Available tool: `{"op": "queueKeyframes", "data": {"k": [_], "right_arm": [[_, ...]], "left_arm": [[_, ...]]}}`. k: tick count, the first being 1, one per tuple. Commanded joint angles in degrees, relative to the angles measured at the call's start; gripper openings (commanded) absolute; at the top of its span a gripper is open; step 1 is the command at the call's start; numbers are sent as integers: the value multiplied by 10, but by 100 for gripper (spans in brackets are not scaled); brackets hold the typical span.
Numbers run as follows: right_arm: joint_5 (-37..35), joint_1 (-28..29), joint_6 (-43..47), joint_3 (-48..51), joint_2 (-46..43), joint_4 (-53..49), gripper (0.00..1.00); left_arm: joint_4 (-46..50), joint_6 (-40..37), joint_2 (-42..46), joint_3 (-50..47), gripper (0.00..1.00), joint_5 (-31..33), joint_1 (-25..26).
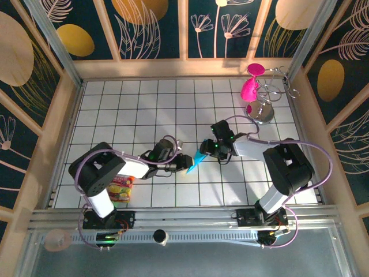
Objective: Fold a paper plane with a square sheet of paper (pick it up from the middle)
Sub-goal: Fold the wing for the fifth time at the center of the table.
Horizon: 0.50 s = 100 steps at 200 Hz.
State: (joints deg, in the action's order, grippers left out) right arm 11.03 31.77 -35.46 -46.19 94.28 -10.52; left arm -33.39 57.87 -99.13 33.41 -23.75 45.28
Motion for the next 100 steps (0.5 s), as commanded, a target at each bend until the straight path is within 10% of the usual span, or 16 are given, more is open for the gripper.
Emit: {"op": "queueKeyframes", "data": {"k": [1, 100], "right_arm": [[-49, 8, -6, 6, 64, 24, 56], [-43, 10, -22, -5, 89, 18, 56]], "left_arm": [[71, -38, 34, 16, 32, 38, -1], [152, -92, 16, 62, 42, 57, 29]]}}
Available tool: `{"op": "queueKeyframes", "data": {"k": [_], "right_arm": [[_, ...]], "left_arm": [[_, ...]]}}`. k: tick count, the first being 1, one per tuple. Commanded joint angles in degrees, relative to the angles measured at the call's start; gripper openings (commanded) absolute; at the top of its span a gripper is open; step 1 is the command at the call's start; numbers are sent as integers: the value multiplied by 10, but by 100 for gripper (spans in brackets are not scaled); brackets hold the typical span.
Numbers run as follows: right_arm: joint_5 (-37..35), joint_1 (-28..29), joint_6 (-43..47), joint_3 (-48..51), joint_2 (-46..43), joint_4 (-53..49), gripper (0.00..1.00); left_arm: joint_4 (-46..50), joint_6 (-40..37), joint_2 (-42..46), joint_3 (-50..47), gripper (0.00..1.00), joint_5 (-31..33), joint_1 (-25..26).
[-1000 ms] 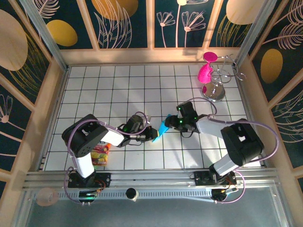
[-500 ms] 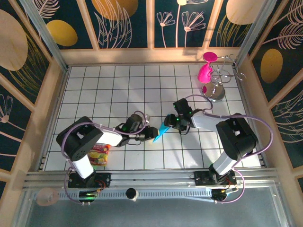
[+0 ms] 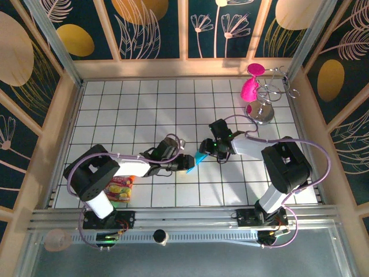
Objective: Fold a paper plane with a square sheet of paper (pick it up from the middle)
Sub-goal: Fold the wing for the fifth time at the center of the table.
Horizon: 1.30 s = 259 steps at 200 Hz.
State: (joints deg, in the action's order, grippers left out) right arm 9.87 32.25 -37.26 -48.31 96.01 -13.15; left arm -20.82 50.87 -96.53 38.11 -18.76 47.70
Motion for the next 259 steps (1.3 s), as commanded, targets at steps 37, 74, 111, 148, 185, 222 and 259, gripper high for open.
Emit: {"op": "queueKeyframes", "data": {"k": [37, 74, 111, 148, 185, 222, 259], "right_arm": [[-28, 5, -9, 14, 82, 43, 54], [-28, 5, -11, 13, 87, 42, 53], [-26, 4, -13, 13, 95, 44, 52], [-24, 5, -14, 15, 101, 46, 52], [-22, 5, -15, 17, 107, 49, 51], [-19, 5, -14, 17, 104, 51, 51], [-9, 1, -6, 4, 56, 41, 52]], "left_arm": [[58, -34, -34, 28, 40, 12, 8], [83, -48, -44, 28, 36, 15, 13], [82, -49, -51, 27, 26, 11, 13], [83, -49, -57, 27, 21, 20, 13], [88, -49, -59, 29, 17, 27, 13], [95, -45, -64, 30, 15, 36, 13], [107, -43, -74, 30, 15, 43, 13]]}}
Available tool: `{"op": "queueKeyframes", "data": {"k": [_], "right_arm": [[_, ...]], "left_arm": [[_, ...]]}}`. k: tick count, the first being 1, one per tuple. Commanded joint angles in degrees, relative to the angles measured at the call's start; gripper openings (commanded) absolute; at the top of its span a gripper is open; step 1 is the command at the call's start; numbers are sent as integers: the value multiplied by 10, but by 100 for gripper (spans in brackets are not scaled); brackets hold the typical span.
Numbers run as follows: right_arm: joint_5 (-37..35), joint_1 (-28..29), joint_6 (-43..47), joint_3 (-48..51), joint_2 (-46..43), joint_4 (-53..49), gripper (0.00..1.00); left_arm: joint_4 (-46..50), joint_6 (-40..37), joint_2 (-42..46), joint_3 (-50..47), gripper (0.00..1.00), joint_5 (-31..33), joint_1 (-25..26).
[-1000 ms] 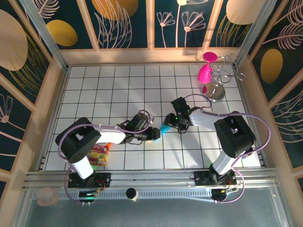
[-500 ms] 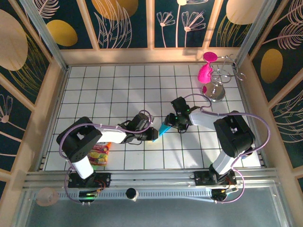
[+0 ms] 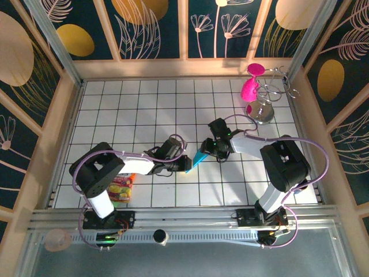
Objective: Fold a paper plane with a square sheet of paper (pick it up from the middle)
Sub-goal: Fold the wing for the fifth time at the center of the table.
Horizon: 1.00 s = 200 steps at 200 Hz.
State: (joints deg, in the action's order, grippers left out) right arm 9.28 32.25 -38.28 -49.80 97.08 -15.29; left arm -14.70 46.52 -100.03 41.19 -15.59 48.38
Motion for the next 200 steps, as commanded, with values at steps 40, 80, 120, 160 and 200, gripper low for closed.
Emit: {"op": "queueKeyframes", "data": {"k": [40, 80, 120, 160, 200], "right_arm": [[15, -6, 14, 33, -86, 59, 57], [56, -30, 24, 88, -206, 82, 56], [122, 1, 23, 87, -201, 144, 44], [140, 21, 19, 75, -141, 176, 31], [142, 21, 22, 66, -93, 187, 28]], "left_arm": [[56, 2, -43, 2, 15, 16, 6], [57, 2, -45, 4, 15, 18, 6], [61, 2, -48, 7, 14, 19, 6], [61, 6, -49, 7, 14, 19, 6], [59, 8, -50, 5, 13, 20, 6]]}}
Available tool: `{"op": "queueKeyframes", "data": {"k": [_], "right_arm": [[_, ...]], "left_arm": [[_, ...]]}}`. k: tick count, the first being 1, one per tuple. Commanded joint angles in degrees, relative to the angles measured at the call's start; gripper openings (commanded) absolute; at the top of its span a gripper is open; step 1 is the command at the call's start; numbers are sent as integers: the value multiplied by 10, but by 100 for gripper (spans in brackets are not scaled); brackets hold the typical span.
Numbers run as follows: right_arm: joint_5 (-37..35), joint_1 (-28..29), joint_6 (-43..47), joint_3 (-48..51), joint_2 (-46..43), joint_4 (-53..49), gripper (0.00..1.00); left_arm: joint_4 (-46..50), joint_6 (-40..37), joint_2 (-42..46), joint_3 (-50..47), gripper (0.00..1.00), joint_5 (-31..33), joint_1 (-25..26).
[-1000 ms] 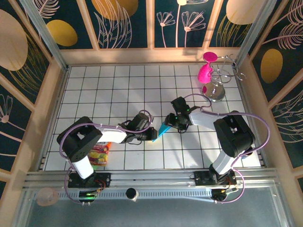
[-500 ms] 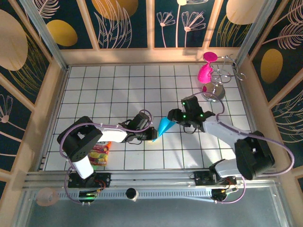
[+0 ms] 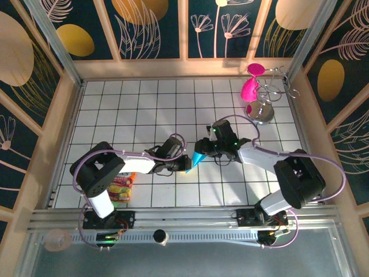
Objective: Fold a paper plane with a square sheet of paper (pick it up from the middle)
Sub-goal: Fold the wing for the fifth time at the center of the table.
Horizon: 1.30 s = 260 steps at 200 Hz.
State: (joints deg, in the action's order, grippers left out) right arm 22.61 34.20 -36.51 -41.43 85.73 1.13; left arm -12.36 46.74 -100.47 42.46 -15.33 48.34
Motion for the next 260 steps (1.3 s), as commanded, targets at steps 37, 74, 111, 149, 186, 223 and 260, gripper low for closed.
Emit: {"op": "queueKeyframes", "data": {"k": [37, 74, 111, 149, 186, 223, 260], "right_arm": [[-2, -3, 7, -23, 55, 21, 26], [-17, -8, 7, -24, 70, 12, 25], [-32, -12, 1, -17, 73, 6, 25], [-40, -15, -2, -8, 71, 9, 25], [-48, -16, -5, -1, 73, 13, 25], [-53, -18, -9, 12, 75, 24, 25], [-56, -19, -13, 25, 76, 34, 25]], "left_arm": [[37, 5, -45, -8, 11, 16, 6], [37, 7, -44, -10, 11, 17, 6], [40, 9, -46, -8, 11, 18, 6], [43, 10, -47, -8, 12, 20, 6], [45, 12, -47, -8, 13, 22, 7], [47, 14, -47, -9, 13, 24, 6], [48, 15, -47, -9, 13, 27, 6]]}}
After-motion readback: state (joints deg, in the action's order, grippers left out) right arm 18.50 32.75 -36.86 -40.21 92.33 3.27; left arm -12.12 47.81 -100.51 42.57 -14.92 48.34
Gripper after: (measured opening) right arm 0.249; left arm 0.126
